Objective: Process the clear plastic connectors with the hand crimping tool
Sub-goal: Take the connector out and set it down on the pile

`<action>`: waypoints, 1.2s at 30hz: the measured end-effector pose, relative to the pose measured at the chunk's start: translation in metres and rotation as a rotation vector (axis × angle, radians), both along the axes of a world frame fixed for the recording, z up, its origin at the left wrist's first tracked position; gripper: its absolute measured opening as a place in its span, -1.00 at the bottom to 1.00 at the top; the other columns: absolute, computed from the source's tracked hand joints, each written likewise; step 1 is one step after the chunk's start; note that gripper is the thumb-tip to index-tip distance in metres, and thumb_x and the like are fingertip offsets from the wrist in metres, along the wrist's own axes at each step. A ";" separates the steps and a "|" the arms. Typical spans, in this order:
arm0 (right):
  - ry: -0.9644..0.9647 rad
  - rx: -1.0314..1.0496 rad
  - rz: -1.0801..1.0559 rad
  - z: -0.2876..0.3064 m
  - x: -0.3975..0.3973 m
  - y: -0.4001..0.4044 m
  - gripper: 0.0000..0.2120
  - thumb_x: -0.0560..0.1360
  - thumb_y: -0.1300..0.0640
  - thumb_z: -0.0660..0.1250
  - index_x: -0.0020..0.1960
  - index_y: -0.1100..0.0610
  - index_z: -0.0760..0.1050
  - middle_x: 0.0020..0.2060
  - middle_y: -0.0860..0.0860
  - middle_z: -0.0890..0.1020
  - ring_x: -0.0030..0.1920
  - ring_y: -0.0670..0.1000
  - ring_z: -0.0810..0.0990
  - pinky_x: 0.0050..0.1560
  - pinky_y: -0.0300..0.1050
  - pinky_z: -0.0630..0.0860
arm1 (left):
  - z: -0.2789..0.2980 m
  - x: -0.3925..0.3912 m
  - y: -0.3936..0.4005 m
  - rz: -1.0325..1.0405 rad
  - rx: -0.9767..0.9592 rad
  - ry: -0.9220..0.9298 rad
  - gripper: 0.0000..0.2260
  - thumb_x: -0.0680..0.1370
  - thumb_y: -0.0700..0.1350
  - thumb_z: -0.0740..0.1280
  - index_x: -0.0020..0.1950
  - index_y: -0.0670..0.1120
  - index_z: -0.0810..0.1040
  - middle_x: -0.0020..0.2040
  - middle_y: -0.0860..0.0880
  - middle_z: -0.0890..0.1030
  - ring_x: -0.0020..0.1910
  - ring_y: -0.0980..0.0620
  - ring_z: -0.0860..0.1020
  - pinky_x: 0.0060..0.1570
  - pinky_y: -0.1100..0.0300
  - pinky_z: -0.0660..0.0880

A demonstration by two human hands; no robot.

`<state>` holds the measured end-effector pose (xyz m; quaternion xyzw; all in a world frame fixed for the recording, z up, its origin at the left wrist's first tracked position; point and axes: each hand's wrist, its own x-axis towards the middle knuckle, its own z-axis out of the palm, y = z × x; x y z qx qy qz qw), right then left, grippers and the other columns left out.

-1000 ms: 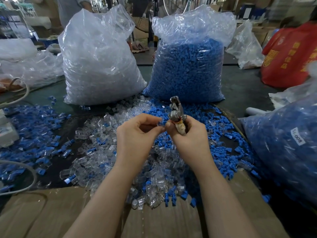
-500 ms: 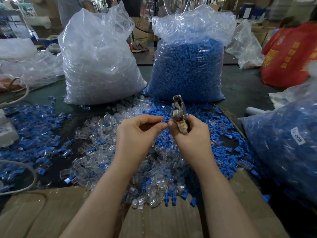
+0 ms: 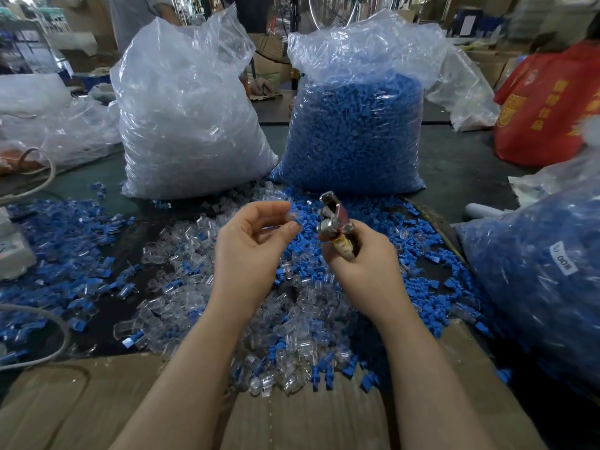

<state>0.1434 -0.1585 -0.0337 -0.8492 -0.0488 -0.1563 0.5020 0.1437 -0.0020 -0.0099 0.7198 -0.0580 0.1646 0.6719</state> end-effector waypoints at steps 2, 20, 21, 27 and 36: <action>0.015 -0.079 0.030 -0.001 0.000 -0.001 -0.94 0.46 0.08 0.35 -0.08 0.01 0.54 -0.32 -0.04 0.60 -0.28 0.07 0.55 -0.22 0.20 0.54 | 0.000 0.000 0.001 -0.002 0.019 -0.030 -0.78 0.47 -0.27 0.47 0.05 -0.01 0.63 -0.11 0.13 0.70 -0.09 0.24 0.65 -0.07 0.41 0.53; 0.047 -0.236 0.083 -0.001 -0.002 0.002 -0.89 0.47 0.12 0.32 -0.02 -0.02 0.53 -0.30 -0.06 0.61 -0.27 0.01 0.54 -0.23 0.09 0.52 | 0.001 -0.002 0.005 -0.105 0.023 -0.100 -0.71 0.48 -0.42 0.41 0.14 -0.16 0.60 -0.11 0.03 0.72 -0.06 0.14 0.69 -0.06 0.37 0.56; 0.040 -0.246 0.076 -0.001 -0.002 0.002 -0.87 0.46 0.14 0.31 -0.02 -0.01 0.54 -0.30 -0.05 0.61 -0.28 0.03 0.54 -0.25 0.09 0.52 | 0.001 -0.002 0.005 -0.106 0.019 -0.099 -0.71 0.48 -0.41 0.41 0.14 -0.15 0.60 -0.11 0.03 0.72 -0.06 0.14 0.69 -0.06 0.37 0.56; 0.014 -0.280 0.046 -0.002 -0.002 0.002 -0.83 0.39 0.18 0.29 -0.06 -0.01 0.53 -0.36 -0.06 0.59 -0.33 0.03 0.52 -0.35 -0.01 0.46 | 0.001 -0.001 0.004 -0.124 -0.005 -0.084 -0.71 0.49 -0.41 0.40 0.15 -0.15 0.60 -0.09 0.00 0.72 -0.04 0.12 0.69 -0.05 0.35 0.56; 0.022 -0.230 0.094 0.000 -0.002 0.004 -0.82 0.38 0.15 0.26 -0.04 -0.02 0.51 -0.34 -0.05 0.58 -0.31 0.04 0.52 -0.30 0.09 0.50 | 0.001 -0.001 0.007 -0.145 -0.016 -0.079 -0.71 0.48 -0.38 0.41 0.14 -0.11 0.59 -0.07 0.02 0.72 -0.05 0.14 0.68 -0.05 0.35 0.55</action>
